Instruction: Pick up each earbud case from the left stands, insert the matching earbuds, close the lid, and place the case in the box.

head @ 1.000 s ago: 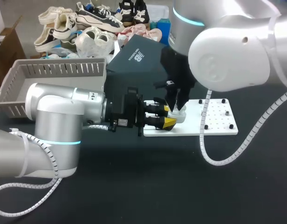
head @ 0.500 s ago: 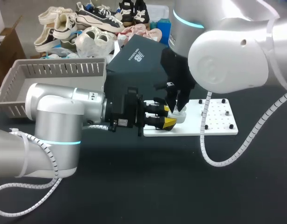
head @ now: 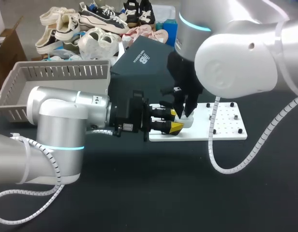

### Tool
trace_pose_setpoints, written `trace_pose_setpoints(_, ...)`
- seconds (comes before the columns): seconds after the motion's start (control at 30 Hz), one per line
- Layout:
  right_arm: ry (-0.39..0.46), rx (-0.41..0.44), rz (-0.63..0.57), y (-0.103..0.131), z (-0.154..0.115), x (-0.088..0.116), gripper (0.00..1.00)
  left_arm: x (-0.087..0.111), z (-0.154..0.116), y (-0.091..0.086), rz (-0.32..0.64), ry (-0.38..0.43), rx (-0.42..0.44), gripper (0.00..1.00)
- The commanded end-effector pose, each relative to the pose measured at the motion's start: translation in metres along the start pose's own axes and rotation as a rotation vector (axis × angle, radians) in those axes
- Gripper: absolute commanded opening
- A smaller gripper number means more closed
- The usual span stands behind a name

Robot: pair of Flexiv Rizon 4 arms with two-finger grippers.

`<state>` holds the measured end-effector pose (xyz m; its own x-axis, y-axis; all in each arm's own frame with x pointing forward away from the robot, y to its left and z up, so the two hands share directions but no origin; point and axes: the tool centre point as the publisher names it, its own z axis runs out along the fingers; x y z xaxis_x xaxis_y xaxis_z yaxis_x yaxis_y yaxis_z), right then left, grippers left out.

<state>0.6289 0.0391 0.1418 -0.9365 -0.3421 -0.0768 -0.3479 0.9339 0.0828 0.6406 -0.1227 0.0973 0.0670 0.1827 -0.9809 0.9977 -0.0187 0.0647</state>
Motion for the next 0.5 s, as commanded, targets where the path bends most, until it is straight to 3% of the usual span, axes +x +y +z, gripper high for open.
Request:
trace_pose_setpoints(0.03,0.002,0.006,0.000,-0.001,0.001,-0.001,0.13,-0.001,-0.001,-0.001,0.002,-0.001,-0.005,0.00)
trace_pose_setpoints(0.07,0.002,0.007,-0.001,-0.001,0.001,-0.001,0.25,-0.001,-0.001,-0.001,0.002,-0.001,-0.005,0.00)
trace_pose_setpoints(0.2,0.003,0.010,-0.002,-0.001,0.001,-0.001,0.46,-0.001,-0.001,-0.001,0.002,-0.001,-0.005,0.00)
trace_pose_setpoints(0.5,-0.031,-0.016,-0.010,-0.004,-0.015,0.005,0.49,-0.001,-0.001,-0.001,0.002,-0.001,-0.005,0.00)
